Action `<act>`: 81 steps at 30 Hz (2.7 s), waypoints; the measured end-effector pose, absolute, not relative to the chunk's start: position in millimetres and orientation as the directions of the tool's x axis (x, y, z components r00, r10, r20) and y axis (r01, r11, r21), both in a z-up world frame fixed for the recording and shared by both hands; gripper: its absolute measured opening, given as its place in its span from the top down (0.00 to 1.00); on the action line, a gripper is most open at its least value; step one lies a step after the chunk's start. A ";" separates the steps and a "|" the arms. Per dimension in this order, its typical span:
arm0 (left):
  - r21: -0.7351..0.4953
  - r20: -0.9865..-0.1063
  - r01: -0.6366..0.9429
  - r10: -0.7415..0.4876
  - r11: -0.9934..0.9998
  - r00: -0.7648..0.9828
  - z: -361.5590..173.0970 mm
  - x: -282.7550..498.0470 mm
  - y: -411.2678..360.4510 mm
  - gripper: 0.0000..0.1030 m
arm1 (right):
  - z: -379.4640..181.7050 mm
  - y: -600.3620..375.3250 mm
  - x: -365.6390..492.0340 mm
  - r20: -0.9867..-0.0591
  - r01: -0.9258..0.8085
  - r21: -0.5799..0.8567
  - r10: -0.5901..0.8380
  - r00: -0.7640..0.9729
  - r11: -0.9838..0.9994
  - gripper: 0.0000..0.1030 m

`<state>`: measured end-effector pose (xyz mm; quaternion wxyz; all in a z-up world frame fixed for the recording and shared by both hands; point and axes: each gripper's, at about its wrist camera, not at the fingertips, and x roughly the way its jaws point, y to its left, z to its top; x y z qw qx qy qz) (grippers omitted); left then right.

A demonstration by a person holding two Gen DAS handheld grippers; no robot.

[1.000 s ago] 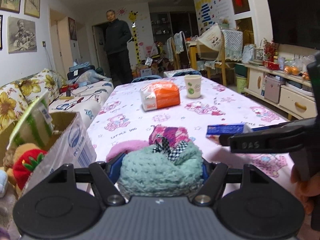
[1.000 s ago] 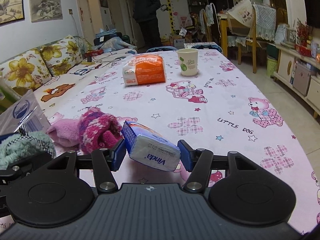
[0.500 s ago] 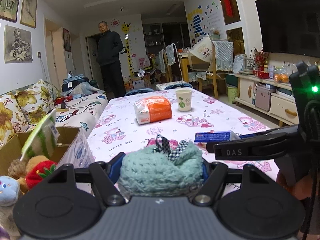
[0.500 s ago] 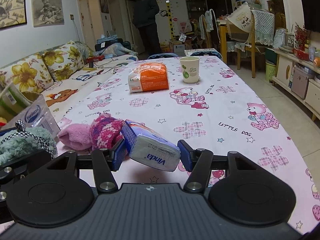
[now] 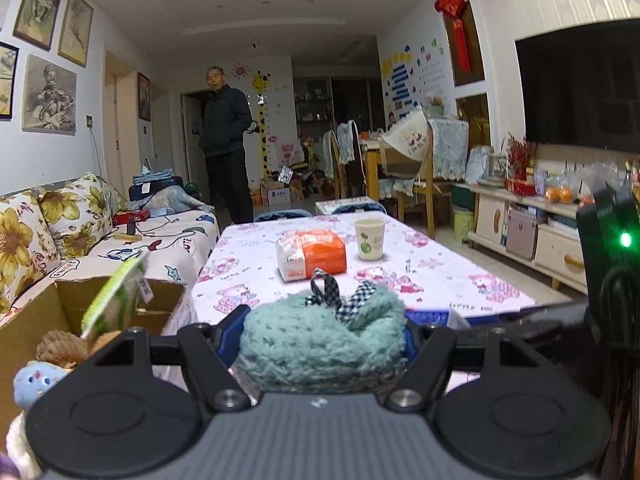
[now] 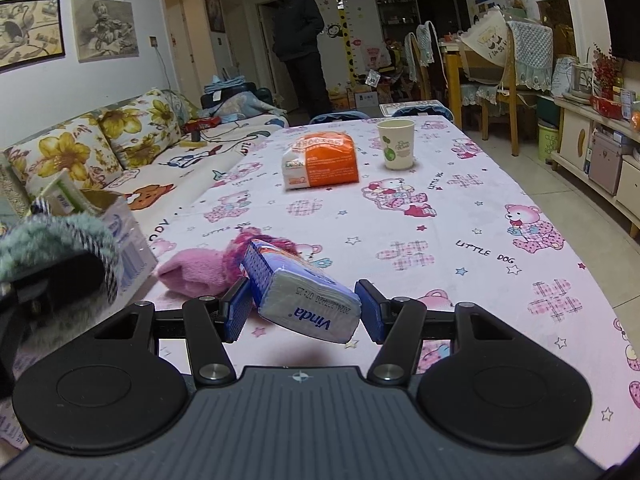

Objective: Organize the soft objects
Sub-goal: 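Carry the knit ball and tissue pack with both tools over the cardboard box, then open both tools to drop the knit ball and tissue pack into the box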

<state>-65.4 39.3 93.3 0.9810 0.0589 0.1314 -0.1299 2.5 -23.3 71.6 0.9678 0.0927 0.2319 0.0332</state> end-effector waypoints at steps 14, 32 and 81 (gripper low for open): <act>0.005 -0.146 0.211 -0.208 0.978 0.967 117.0 -84.6 76.2 0.31 | 98.3 6.4 -18.7 -0.372 -0.132 0.189 0.195 0.907 0.973 0.31; -0.141 -0.159 -0.143 0.120 0.980 0.980 126.1 -82.9 168.9 0.30 | 125.4 99.2 -49.6 -0.326 -0.432 0.107 0.442 0.835 0.895 0.31; -0.141 -0.264 -0.282 0.239 0.949 0.934 113.0 -64.2 195.2 0.03 | 108.7 83.8 -53.5 -0.390 -0.344 0.341 0.464 0.795 0.875 0.00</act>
